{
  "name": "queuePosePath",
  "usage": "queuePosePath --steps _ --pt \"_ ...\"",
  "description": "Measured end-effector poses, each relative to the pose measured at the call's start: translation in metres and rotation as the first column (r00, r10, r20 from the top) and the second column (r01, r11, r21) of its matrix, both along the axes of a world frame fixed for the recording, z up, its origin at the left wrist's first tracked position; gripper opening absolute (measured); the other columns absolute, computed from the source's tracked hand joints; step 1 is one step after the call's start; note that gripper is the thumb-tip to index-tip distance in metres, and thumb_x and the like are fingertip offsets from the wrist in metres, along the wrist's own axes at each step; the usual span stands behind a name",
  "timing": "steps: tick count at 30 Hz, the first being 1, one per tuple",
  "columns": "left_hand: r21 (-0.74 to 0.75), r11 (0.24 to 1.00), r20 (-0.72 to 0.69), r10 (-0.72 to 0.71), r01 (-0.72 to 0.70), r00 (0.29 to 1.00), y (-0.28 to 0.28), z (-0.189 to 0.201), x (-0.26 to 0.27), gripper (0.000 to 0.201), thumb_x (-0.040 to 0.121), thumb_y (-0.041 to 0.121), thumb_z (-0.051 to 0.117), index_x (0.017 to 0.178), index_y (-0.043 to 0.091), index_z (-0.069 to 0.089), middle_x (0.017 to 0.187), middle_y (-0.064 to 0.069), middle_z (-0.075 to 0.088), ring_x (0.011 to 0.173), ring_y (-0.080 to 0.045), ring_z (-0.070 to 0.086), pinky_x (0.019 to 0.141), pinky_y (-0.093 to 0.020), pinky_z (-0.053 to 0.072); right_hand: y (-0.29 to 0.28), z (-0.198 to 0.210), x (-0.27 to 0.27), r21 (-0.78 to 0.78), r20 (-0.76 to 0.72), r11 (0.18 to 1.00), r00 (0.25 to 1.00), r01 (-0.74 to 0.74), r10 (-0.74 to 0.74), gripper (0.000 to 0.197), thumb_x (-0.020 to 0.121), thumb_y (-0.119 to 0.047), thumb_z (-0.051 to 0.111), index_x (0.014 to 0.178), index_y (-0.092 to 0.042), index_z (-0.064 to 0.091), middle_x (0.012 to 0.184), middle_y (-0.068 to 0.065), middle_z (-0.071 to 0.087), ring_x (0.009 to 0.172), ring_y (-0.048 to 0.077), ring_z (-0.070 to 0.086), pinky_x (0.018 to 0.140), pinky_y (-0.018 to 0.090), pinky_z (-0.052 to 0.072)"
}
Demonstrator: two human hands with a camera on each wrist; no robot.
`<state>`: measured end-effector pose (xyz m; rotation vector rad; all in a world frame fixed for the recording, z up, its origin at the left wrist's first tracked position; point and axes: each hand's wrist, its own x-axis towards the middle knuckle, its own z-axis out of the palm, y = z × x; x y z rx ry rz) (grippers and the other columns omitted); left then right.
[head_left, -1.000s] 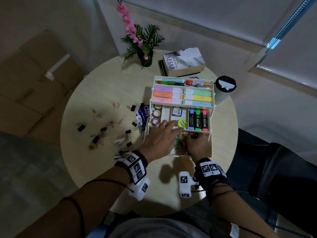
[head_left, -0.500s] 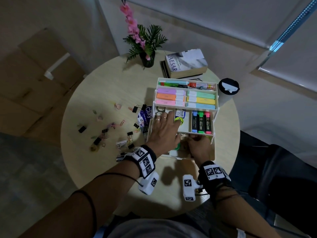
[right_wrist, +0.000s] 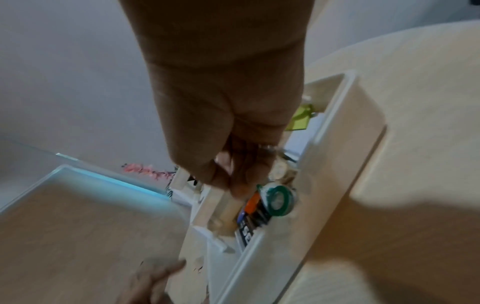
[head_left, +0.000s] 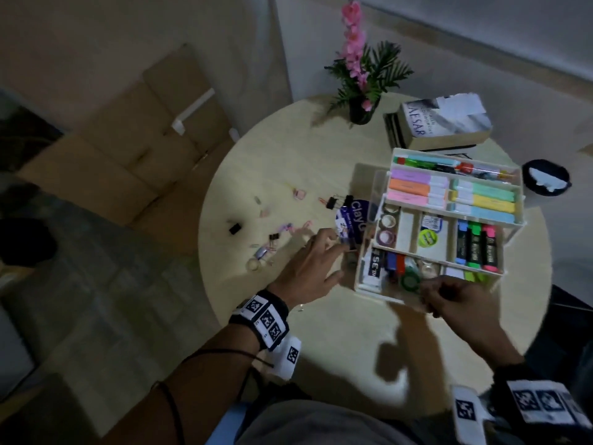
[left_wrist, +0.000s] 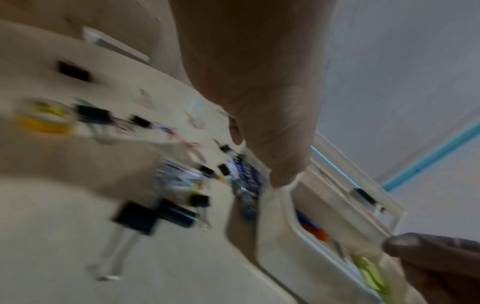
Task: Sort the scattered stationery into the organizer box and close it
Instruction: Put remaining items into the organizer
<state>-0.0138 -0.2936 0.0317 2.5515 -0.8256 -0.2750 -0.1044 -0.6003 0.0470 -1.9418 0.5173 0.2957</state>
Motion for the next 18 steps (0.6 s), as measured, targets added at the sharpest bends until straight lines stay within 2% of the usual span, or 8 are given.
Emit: queuePosePath --steps 3,6,9,12,13,15,16,18 --pt "0.079 0.989 -0.065 0.133 -0.127 0.989 0.060 -0.013 0.001 0.026 0.093 0.029 0.069 0.118 0.020 0.068 0.124 0.002 0.050 0.104 -0.019 0.056 0.084 -0.039 0.056 0.039 0.010 0.018 0.046 -0.072 0.973 0.970 -0.227 0.230 0.010 0.095 0.008 0.066 0.093 0.002 0.074 0.064 0.013 0.073 0.049 0.012 0.061 0.052 0.020 0.051" --pt "0.120 0.964 -0.160 0.255 -0.238 0.953 0.099 -0.021 0.006 0.021 0.093 0.029 0.069 0.113 0.021 0.071 0.115 0.004 0.061 0.102 -0.019 0.064 0.084 -0.040 0.057 0.084 0.004 0.041 -0.003 -0.010 0.939 0.939 -0.343 0.343 0.015 0.093 0.011 0.066 0.092 -0.001 0.074 0.064 -0.001 0.073 0.052 0.005 0.063 0.057 0.022 0.052" --pt "0.189 0.938 -0.196 0.326 -0.291 0.925 0.123 -0.023 0.015 0.023 0.094 0.027 0.068 0.116 0.021 0.072 0.115 0.001 0.065 0.108 -0.023 0.064 0.086 -0.038 0.056 0.131 -0.007 0.068 -0.276 0.060 0.812 0.834 -0.515 0.549 0.013 0.091 -0.006 0.069 0.091 -0.016 0.077 0.078 -0.006 0.075 0.066 0.008 0.068 0.065 0.026 0.052" --pt "0.251 0.921 -0.198 0.349 -0.297 0.916 0.138 -0.023 0.023 0.027 0.094 0.023 0.067 0.120 0.022 0.072 0.117 -0.001 0.065 0.109 -0.026 0.064 0.087 -0.039 0.056 0.179 -0.017 0.088 -0.322 0.003 0.781 0.825 -0.535 0.566 0.009 0.092 -0.014 0.070 0.100 -0.015 0.073 0.089 -0.001 0.072 0.078 0.020 0.069 0.065 0.024 0.046" --pt "0.265 0.918 -0.199 0.352 -0.296 0.915 0.142 -0.023 0.026 0.028 0.094 0.022 0.066 0.121 0.022 0.071 0.119 -0.003 0.065 0.110 -0.028 0.064 0.087 -0.040 0.056 0.192 -0.023 0.094 -0.333 -0.044 0.791 0.846 -0.514 0.531 0.015 0.091 -0.020 0.071 0.106 -0.015 0.070 0.090 -0.001 0.069 0.080 0.021 0.068 0.064 0.023 0.045" --pt "0.295 0.909 -0.209 0.362 -0.295 0.908 0.154 -0.025 0.032 0.028 0.093 0.022 0.067 0.121 0.022 0.070 0.119 -0.005 0.063 0.111 -0.031 0.063 0.085 -0.040 0.054 0.211 -0.036 0.101 -0.408 -0.145 0.761 0.858 -0.505 0.492 0.039 0.089 -0.045 0.070 0.117 -0.020 0.061 0.098 0.001 0.067 0.083 0.023 0.067 0.067 0.026 0.053" --pt "0.309 0.904 -0.226 0.370 -0.294 0.901 0.161 -0.027 0.034 0.028 0.093 0.022 0.068 0.121 0.021 0.068 0.119 -0.005 0.062 0.111 -0.031 0.062 0.085 -0.040 0.054 0.217 -0.041 0.102 -0.467 -0.204 0.712 0.848 -0.524 0.489 0.051 0.086 -0.057 0.066 0.121 -0.021 0.056 0.104 0.004 0.067 0.087 0.025 0.067 0.072 0.033 0.059" --pt "0.314 0.907 -0.285 0.373 -0.281 0.883 0.179 -0.032 0.039 0.033 0.090 0.018 0.072 0.122 0.021 0.066 0.120 -0.004 0.062 0.113 -0.029 0.062 0.088 -0.041 0.055 0.225 -0.050 0.101 -0.537 -0.273 0.645 0.836 -0.543 0.476 0.064 0.084 -0.064 0.064 0.129 -0.020 0.051 0.115 0.009 0.061 0.096 0.031 0.068 0.079 0.043 0.061"
